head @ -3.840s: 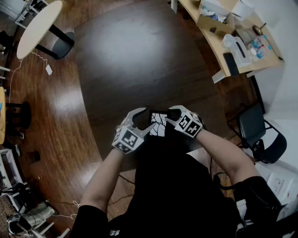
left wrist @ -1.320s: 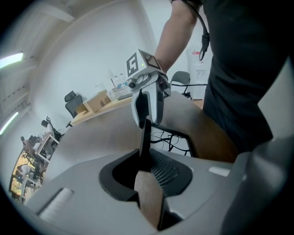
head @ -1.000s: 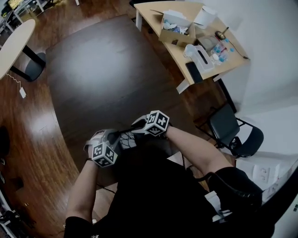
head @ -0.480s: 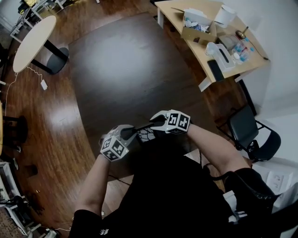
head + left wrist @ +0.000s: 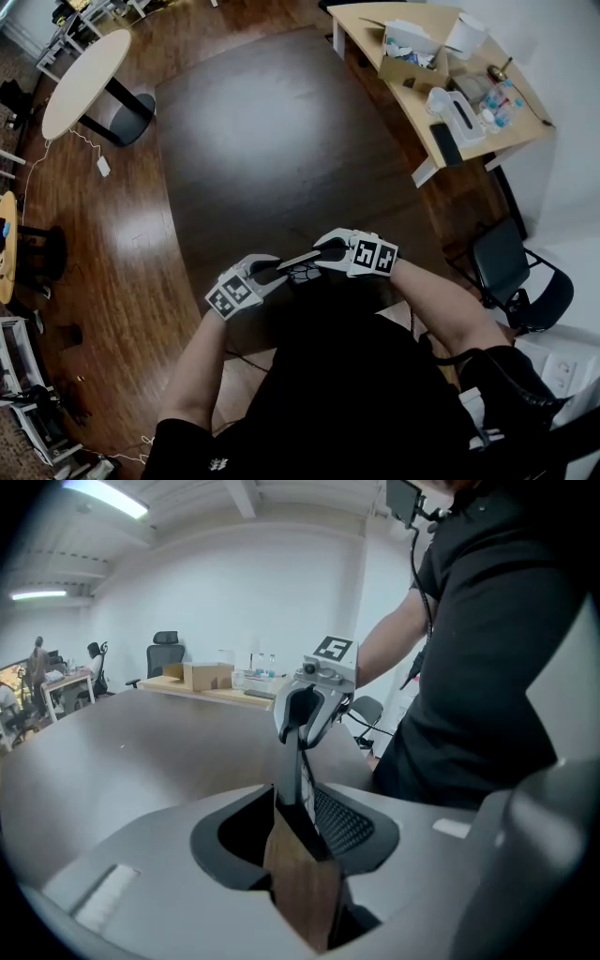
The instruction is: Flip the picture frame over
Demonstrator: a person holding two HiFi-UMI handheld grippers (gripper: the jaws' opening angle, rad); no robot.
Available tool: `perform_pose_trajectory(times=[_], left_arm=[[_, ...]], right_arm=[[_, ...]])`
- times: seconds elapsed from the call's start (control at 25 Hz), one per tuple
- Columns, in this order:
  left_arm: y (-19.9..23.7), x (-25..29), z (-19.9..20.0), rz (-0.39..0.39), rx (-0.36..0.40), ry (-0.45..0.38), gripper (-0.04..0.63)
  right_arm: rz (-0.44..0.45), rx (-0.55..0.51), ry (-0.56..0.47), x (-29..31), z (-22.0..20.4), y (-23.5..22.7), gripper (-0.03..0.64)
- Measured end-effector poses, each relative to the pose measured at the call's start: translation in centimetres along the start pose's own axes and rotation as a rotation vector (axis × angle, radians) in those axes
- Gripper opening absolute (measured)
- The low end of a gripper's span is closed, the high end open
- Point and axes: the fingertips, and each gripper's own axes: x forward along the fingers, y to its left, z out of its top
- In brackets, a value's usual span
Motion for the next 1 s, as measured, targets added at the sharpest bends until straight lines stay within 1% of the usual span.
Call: perform_pose_trajectory(times=[0.16,0.2,0.24,0.4,0.64,0.76,0.84,1.0], left_arm=[[-0.4,0.5,-0.6,0.011,-0.006,0.002,0.133],[-0.4,0.5,-0.5,0.014,-0.005,-0.002,0.123],[-0.4,0.6,-0.4,0.015,-0.005,-0.005,0.096],[0.3,0.3,-0.3,0.019,-0.002,0.001,0.085],[3.1,-0.5,1.1,0.115,0.093,0.032,0.071],[4.9,-0.4,1.5,0.176,0.151,0.051,0.071],[6.1,-0.4,1.6,0.21,0.176,0.058,0.071],[7.5,-0.3,1.7,0.245,0.221,0.091,0.071]], right_arm=[[0.004,-0.02,-0.003,0.0,0.0,0.6,0.104],[0.004,-0.023,-0.002,0.0,0.0,0.7,0.104],[0.003,-0.025,0.001,-0.1,0.0,0.6,0.104],[-0.015,-0.033,0.012,0.2,0.4,0.0,0.101],[-0.064,-0.103,0.049,0.4,1.7,-2.8,0.094],[-0.114,-0.127,0.061,0.2,2.4,-4.5,0.094],[-0.151,-0.132,0.07,0.1,2.8,-5.8,0.097],[-0.191,-0.135,0.083,0.4,3.0,-7.3,0.098]])
